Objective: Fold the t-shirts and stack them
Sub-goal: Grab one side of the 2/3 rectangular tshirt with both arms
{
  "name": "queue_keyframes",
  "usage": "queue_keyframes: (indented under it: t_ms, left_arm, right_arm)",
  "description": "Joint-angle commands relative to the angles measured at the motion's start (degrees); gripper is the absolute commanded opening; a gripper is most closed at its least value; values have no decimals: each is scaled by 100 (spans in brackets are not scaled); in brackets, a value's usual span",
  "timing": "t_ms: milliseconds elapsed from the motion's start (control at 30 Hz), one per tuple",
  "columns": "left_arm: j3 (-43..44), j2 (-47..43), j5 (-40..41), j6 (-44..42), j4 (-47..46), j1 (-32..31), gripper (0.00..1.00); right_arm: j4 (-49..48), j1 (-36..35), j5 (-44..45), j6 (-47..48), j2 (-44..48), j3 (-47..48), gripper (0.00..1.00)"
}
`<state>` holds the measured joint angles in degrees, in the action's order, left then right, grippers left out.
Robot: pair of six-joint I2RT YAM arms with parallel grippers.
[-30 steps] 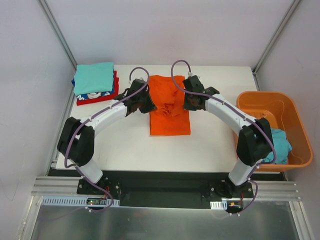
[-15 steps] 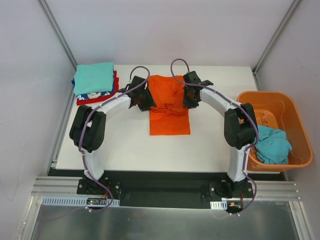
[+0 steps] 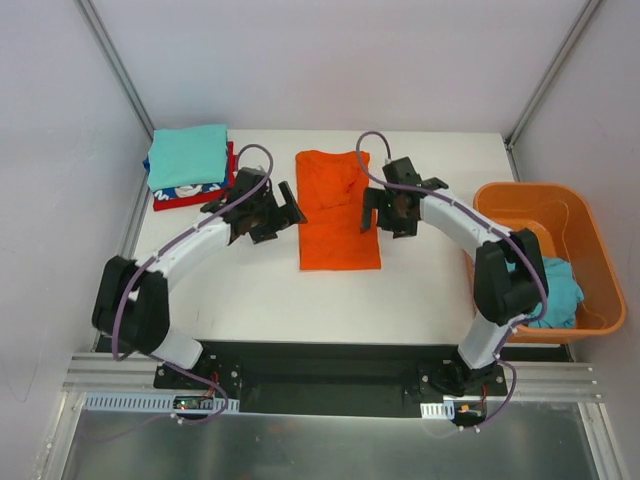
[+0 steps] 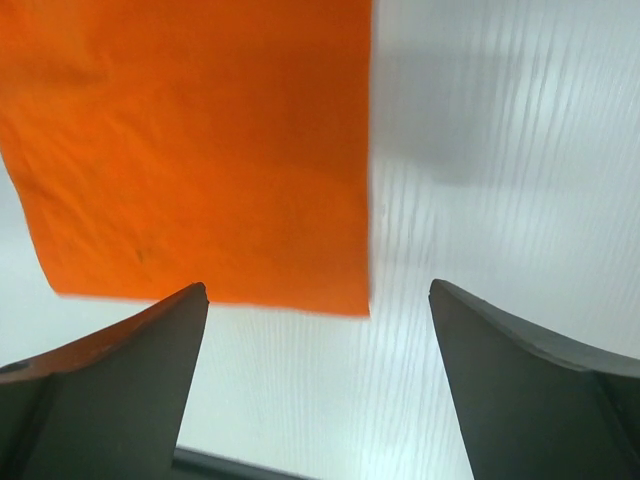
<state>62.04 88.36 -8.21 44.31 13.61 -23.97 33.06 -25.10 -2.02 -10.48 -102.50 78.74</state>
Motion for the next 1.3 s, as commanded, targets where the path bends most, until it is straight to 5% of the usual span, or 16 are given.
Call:
queue_keyframes:
  t_ms: [0,233,367,533,700,833,1133,1267]
  left_arm:
    - [-936,-793,-31,200,20,-151,99]
    - [-1599,-541,-593,464,-674,-398,92]
    - [-1362,119,-691,438,-719,-398,73]
    - [-1028,760,-507,438,-728,-390,43]
    - [-878,1096,-524,429,-736,-381,35]
    - [-887,1193,-673,429,-728,-389,0]
    - [-1229,850,-568,473,-745,-433,0]
    - [-1291,692,-481,455,-728,-582,0]
  right_arm:
    - [-413,-170,-404,-323,932,-1131,97]
    - [-862,-206,-466,-666,1382,-2301,99]
    - [-889,-205,-343,-657,1242,-2355,99]
    - [-932,-188,-360,-683,934,-2196,85]
    - [-950,-153,-325,-701,758,-2126,75]
    - [-985,-153,-369,-683,600,-2065,65]
    - [-1258,-135,-738,-727,283,-2020,31]
    - [-1547,-135,-975,-640,292,-2187,0]
